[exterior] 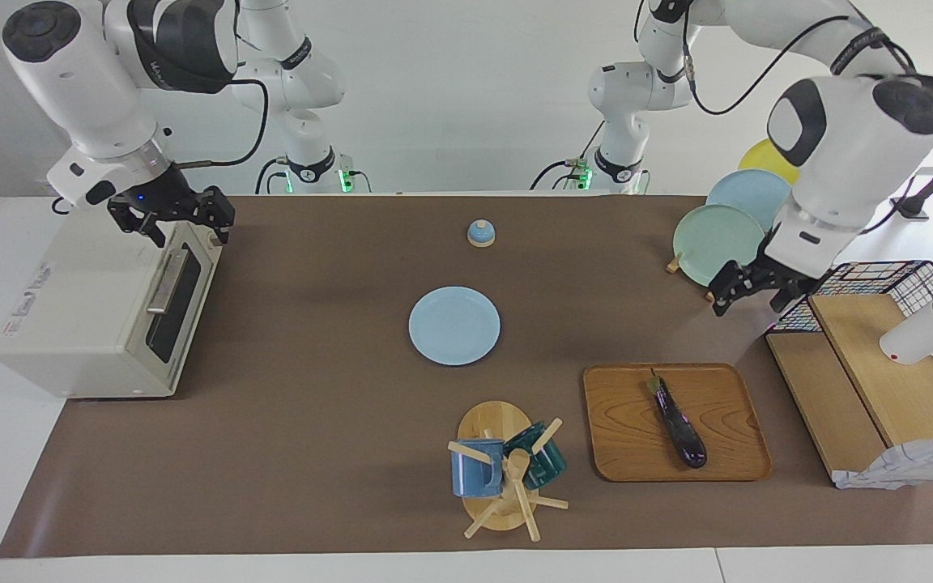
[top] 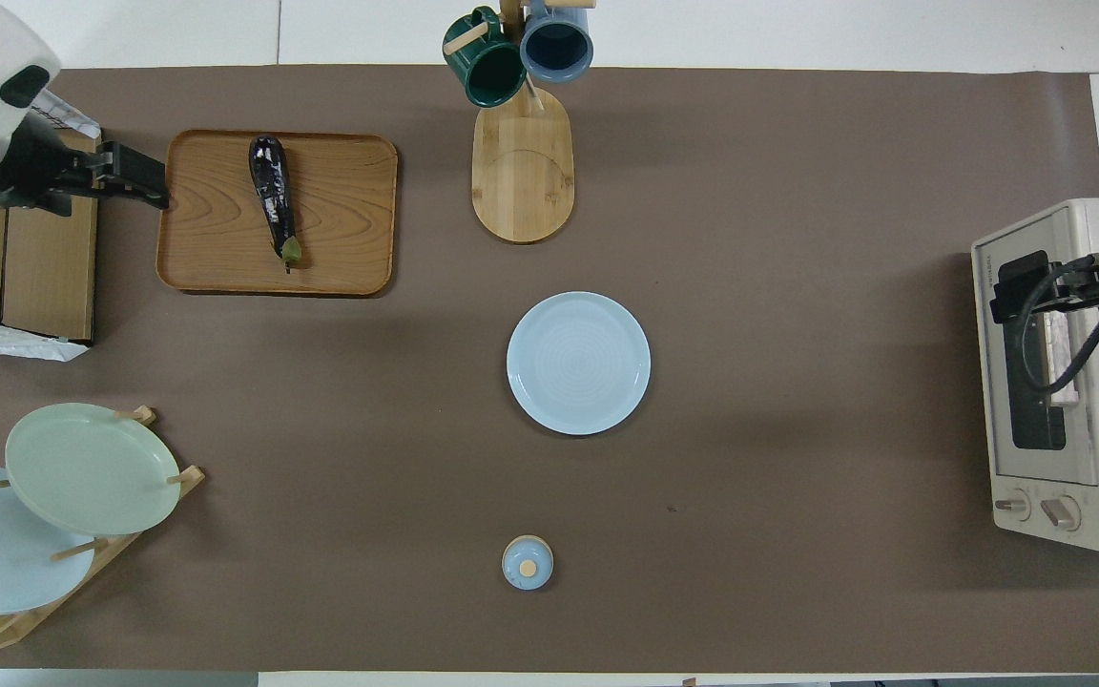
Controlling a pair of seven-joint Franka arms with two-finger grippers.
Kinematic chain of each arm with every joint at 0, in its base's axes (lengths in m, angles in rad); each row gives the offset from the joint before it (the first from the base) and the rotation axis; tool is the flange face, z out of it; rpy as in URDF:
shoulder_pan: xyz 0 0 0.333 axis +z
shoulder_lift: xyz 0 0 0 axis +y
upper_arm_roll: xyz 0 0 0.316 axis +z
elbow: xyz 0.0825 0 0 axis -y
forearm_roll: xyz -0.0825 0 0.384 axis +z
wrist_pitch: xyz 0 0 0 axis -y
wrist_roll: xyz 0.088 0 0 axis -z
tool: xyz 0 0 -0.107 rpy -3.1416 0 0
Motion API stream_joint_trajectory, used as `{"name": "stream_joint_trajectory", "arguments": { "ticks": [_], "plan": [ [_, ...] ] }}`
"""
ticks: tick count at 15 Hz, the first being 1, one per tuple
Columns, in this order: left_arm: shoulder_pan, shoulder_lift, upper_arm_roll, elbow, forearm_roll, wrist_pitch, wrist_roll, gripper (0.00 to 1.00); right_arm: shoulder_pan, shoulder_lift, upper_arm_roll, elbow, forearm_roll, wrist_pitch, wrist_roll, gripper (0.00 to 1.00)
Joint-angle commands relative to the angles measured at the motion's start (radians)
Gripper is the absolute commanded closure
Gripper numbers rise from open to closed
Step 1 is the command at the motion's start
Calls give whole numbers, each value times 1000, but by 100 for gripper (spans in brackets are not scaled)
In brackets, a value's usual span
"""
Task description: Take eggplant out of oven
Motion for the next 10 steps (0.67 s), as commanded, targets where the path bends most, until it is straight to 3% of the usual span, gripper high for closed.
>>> {"name": "stream_joint_trajectory", "arguments": {
  "ticks": [1,4,7,10],
  "plan": [
    [1,-110,-1,-39,21,-150,-17,0,-6,-6,-1,9,0,-20,-17,0],
    [-9,-159,0,-60,16,-259,-20,0,-1,-6,0,9,0,-13,-17,0],
    [-31,-213,9,-177,-11,-170,-73,0,-4,-6,2,9,0,-13,-23,0],
    [-33,-213,40,-179,-63,-135,-72,0,-1,-9,2,9,0,-13,-23,0]
  ]
}}
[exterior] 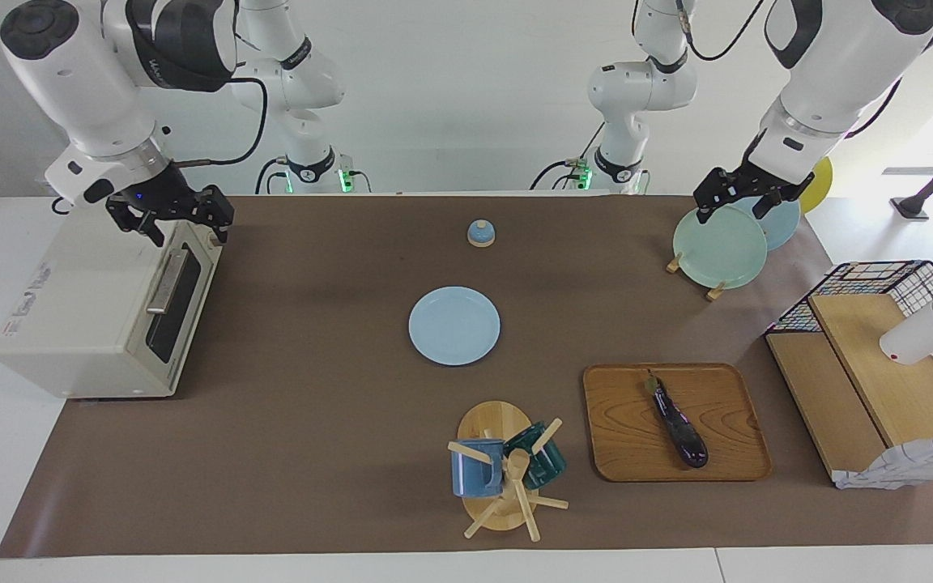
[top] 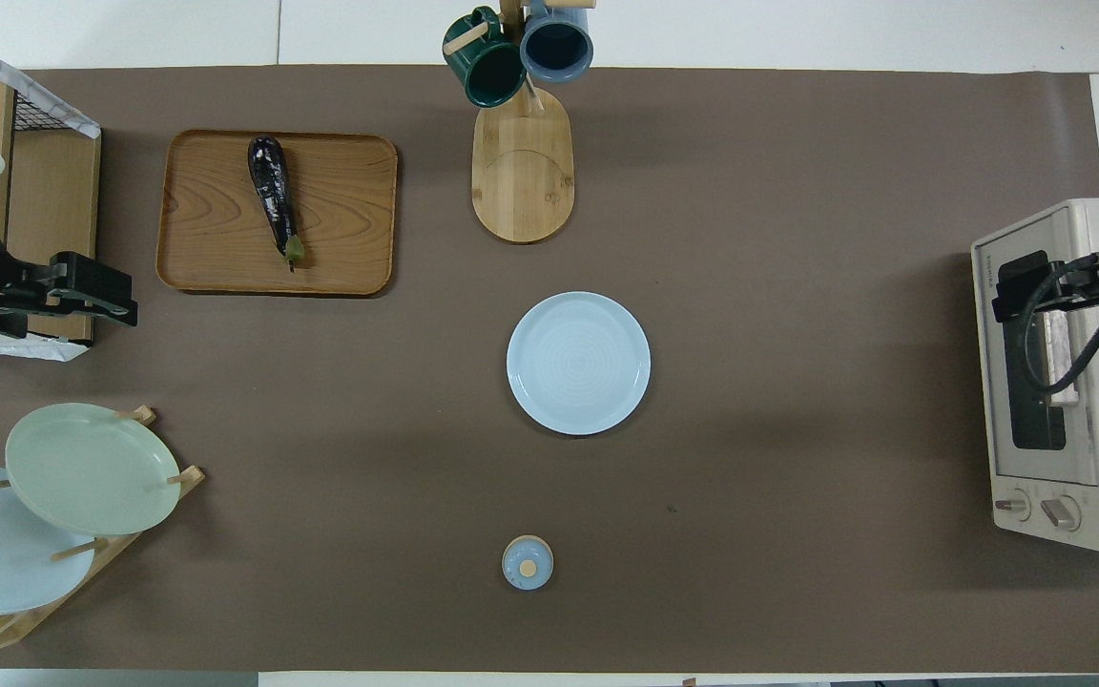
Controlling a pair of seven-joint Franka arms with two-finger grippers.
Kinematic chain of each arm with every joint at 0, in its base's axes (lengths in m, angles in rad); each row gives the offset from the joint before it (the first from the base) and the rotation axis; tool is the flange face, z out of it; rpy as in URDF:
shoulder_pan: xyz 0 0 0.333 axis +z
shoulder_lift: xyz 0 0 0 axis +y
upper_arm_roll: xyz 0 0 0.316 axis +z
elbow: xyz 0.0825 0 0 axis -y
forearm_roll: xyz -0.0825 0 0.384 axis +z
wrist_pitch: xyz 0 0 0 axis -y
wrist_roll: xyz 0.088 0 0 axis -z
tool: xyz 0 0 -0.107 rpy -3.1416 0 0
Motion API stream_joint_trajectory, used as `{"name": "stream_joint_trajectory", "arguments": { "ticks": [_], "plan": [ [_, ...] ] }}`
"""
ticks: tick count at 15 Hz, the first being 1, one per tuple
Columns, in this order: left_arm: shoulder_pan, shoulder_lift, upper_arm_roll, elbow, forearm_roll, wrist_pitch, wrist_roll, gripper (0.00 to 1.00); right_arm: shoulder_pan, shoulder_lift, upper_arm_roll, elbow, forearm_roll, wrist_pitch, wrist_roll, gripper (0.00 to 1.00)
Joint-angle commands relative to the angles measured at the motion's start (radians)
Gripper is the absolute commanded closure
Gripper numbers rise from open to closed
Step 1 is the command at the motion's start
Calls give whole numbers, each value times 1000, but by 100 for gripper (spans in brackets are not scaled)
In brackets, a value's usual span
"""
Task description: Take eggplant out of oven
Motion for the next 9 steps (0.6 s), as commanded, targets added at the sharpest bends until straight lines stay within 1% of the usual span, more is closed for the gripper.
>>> {"name": "stream_joint_trajectory", "arguments": {
  "ticks": [1,3,9],
  "plan": [
    [-14,-34,32,-34,-23,28,-9,0,-1,-11,2,5,0,-13,-21,0],
    [-13,-29,31,-19,-14,18,-6,0,-1,-11,2,3,0,-13,-21,0],
    [-9,-29,28,-20,-11,18,-5,0,-2,-12,0,2,0,-13,-20,0]
  ]
}}
